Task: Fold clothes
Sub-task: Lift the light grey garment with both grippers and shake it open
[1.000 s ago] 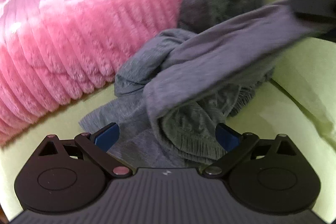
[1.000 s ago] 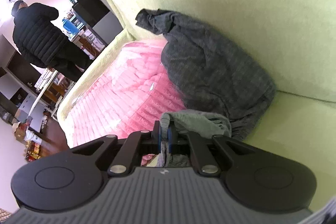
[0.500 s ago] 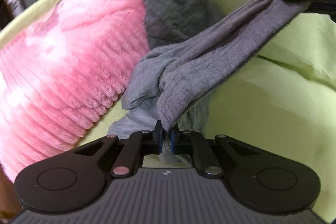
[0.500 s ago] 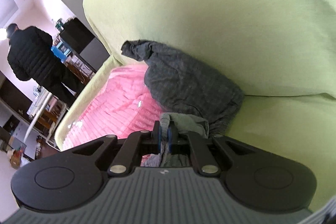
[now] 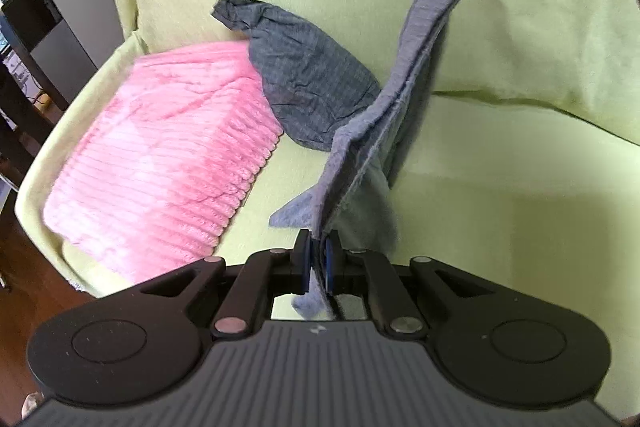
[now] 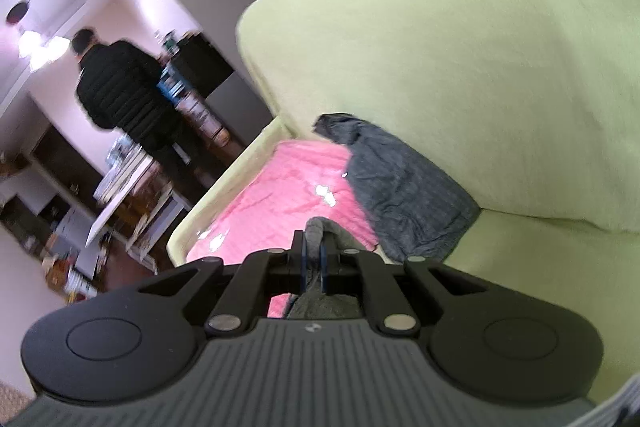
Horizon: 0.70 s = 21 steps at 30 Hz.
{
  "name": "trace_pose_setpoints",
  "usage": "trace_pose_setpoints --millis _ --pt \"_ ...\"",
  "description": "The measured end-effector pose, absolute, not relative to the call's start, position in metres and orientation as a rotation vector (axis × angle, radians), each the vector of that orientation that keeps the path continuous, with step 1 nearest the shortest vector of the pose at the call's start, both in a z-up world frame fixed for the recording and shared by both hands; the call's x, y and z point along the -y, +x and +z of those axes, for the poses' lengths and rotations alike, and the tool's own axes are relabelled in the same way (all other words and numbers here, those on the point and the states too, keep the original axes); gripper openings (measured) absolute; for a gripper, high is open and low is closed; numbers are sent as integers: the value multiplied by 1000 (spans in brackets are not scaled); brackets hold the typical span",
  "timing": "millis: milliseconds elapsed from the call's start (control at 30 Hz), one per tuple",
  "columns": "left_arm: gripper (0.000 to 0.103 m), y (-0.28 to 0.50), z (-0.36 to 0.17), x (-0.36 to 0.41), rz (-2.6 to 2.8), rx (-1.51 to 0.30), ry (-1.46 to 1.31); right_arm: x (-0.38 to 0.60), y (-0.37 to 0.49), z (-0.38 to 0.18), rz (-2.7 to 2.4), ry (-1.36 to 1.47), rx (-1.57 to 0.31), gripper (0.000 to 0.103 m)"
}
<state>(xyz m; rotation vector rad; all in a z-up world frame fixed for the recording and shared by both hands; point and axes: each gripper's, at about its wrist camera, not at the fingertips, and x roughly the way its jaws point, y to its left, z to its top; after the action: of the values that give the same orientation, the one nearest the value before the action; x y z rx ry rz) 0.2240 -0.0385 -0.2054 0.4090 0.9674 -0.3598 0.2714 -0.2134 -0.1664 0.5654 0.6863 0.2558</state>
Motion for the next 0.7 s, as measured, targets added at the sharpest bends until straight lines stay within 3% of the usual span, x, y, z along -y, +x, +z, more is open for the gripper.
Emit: trace_pose_setpoints --millis 233,400,567,700 --pt "5 251 -199 17 -295 -977 466 184 314 -168 254 454 -767 5" --pt "5 256 -130 10 -205 -838 497 161 328 -112 297 364 -638 5" --pt "6 203 -75 46 -205 -717 511 188 283 -52 314 341 -514 5" --pt "7 148 -98 95 -248 -768 473 239 216 -74 277 332 -569 5"
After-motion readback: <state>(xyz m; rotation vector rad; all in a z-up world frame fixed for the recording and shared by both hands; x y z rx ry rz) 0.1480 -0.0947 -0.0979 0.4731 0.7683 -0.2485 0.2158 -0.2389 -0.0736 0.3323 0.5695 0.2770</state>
